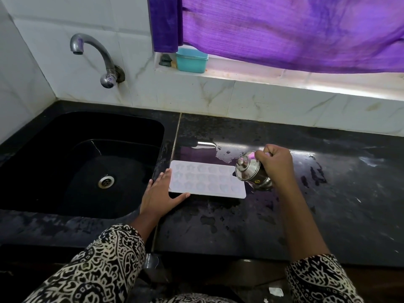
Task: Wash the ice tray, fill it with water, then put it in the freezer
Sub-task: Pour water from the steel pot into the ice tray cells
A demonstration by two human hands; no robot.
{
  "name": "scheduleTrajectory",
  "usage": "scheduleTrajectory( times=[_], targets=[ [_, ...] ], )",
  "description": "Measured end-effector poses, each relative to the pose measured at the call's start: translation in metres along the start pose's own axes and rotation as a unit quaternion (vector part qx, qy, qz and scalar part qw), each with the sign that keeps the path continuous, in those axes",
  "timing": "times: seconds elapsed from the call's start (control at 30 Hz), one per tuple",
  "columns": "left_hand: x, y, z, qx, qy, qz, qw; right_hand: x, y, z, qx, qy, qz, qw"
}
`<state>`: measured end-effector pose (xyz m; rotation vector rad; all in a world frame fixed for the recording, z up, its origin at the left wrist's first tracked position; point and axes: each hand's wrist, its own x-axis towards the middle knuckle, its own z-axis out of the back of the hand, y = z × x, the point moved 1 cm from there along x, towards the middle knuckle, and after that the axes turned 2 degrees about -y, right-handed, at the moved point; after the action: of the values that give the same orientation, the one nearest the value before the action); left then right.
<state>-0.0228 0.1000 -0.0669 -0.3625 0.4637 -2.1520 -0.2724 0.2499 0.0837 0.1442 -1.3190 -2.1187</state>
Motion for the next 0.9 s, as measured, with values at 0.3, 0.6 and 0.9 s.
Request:
scheduleTrajectory(
  times=[0.3, 0.6, 0.9],
  targets=[
    [-0.0007, 0.0000, -0.0002, -0.008, -0.002, 0.000, 1.000, 0.0042, -0.0040, 0.0006, 0.002, 0.007, 0.005, 1.000],
    [-0.0011, -0.0004, -0.0002, -0.005, 0.000, -0.002, 1.000, 0.0064, -0.0034, 0.0009, -0.001, 0.012, 0.011, 1.000],
    [-0.0005, -0.0006, -0.0001, -0.008, 0.001, -0.004, 1.000, 0.0078, -0.0026, 0.0031, 0.010, 0.010, 0.014, 1.000]
  ],
)
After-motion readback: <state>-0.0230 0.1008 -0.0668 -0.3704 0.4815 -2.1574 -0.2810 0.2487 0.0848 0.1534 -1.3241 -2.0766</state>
